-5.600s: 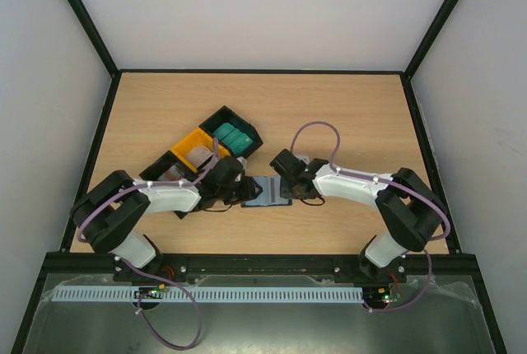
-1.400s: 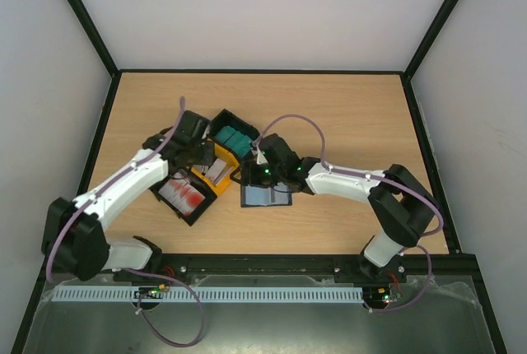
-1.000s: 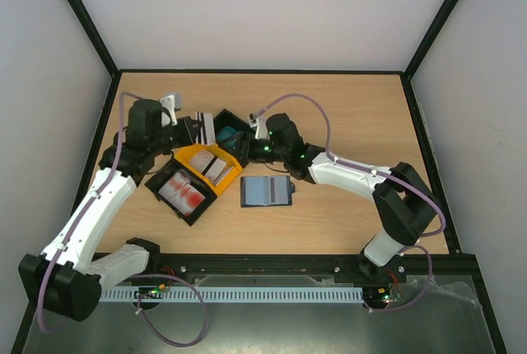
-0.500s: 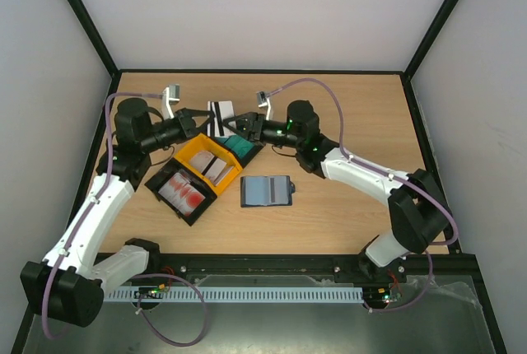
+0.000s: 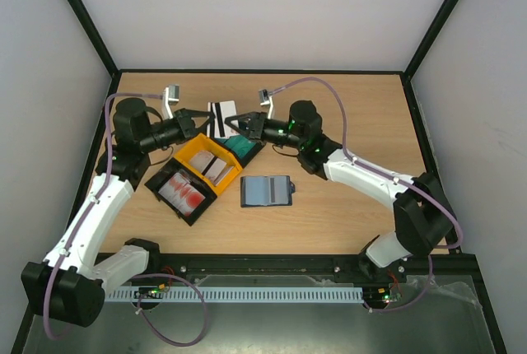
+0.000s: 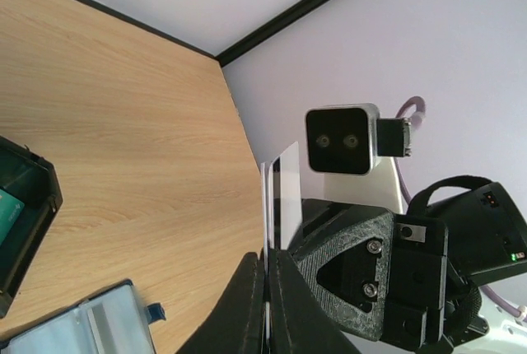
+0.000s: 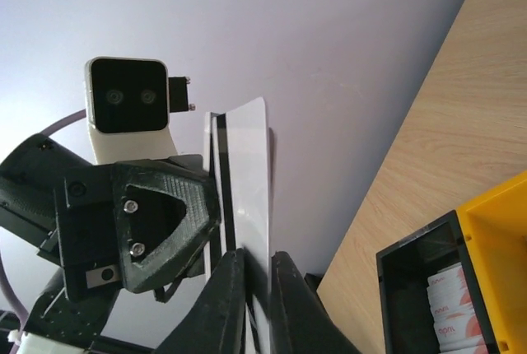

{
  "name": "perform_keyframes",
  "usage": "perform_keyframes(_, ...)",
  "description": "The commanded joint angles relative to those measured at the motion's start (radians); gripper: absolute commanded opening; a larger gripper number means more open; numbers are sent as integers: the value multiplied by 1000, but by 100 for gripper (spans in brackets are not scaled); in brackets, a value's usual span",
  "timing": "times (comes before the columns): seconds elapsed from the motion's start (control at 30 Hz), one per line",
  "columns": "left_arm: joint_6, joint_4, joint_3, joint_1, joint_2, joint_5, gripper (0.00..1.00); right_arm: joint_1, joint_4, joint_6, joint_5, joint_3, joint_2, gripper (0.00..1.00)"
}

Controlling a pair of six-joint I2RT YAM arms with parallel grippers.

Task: Put the credit cards into the card holder
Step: Pick up the credit card from the storage box, then insert the credit card into the card holder.

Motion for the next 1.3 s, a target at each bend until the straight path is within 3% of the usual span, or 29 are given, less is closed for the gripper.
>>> perform_keyframes(0.0,9,-6,1,33,-21,30,2,-1,-91,-60,101,-15,-59,3)
perform_keyframes(0.5,38,-49,-18,81,-41,63,2,-42,-187,-115,246,-122,-205,2)
perform_keyframes(0.7,28,-36,-84,51,-62,1,2,-42,-504,-264,430,-141,-286,2)
perform_keyframes(0.8,-4,2,-166,-48,-79,-104,2,-42,-686,-333,575,-161,-345,2)
perform_keyframes(1.1,-230,298,-454,-567,-69,-648,2,-42,-1041,-351,853,-297,-557,2)
perform_keyframes(1.27,-292,469,-529,-724,46,-809,2,-42,-1125,-336,933,-365,-579,2)
